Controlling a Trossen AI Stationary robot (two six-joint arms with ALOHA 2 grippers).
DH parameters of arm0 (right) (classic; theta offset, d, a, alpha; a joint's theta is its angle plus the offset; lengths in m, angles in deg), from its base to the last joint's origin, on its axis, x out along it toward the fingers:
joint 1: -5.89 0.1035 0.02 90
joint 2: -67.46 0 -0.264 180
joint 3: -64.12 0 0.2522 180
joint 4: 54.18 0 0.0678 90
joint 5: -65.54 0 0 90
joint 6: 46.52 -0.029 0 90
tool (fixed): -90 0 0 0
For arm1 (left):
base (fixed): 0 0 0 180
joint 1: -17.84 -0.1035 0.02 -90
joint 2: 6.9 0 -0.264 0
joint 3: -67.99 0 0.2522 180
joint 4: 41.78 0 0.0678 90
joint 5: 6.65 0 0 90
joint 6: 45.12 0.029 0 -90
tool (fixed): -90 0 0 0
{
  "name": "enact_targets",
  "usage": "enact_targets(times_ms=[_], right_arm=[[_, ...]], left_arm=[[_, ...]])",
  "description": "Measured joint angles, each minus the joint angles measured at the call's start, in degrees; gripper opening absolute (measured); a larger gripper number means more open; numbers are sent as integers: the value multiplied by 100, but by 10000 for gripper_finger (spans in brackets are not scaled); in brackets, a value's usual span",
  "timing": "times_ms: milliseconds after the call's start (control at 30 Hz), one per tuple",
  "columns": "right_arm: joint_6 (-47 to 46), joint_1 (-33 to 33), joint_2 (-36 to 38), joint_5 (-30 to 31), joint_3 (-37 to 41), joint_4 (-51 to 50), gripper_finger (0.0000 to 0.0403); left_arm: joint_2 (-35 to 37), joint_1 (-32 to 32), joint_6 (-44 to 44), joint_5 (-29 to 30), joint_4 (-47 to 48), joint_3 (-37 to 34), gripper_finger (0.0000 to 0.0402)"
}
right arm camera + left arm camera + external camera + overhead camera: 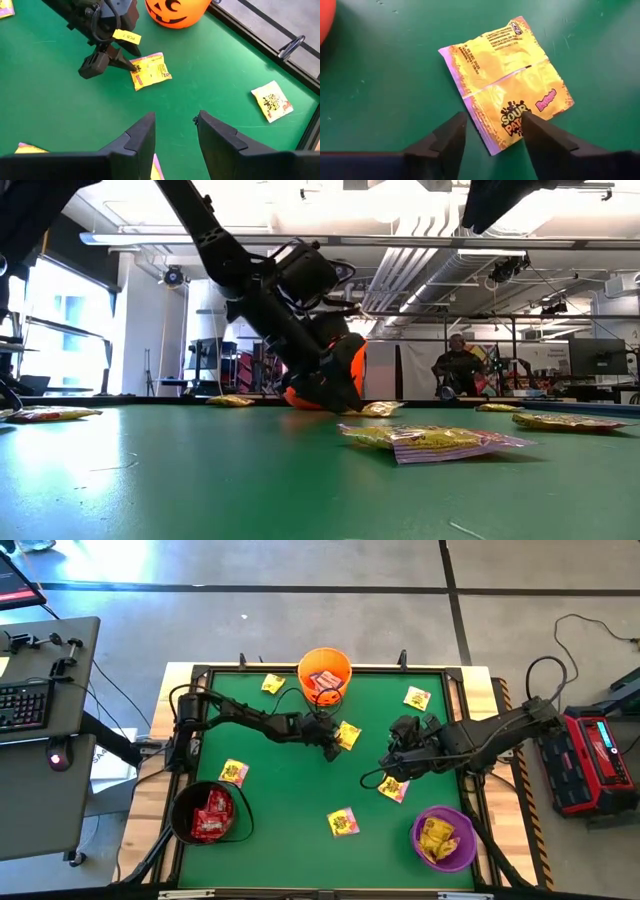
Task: Sort candy by brand, put in halloween buckets
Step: Put the yellow candy into the purple bucket
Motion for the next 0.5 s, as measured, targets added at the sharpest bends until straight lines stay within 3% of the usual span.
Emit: enact_targets(times_ms=[233, 400, 500], right_arm=[[0, 0, 0, 6, 0, 0, 133], [-1, 0, 1, -1, 0, 0, 133], [0, 6, 0, -18, 0, 15, 133]], left_arm=[[-242, 66, 52, 6, -57, 21, 104], [-129, 117, 319, -153, -7, 17, 18], [38, 131, 349, -287, 97, -8, 7]])
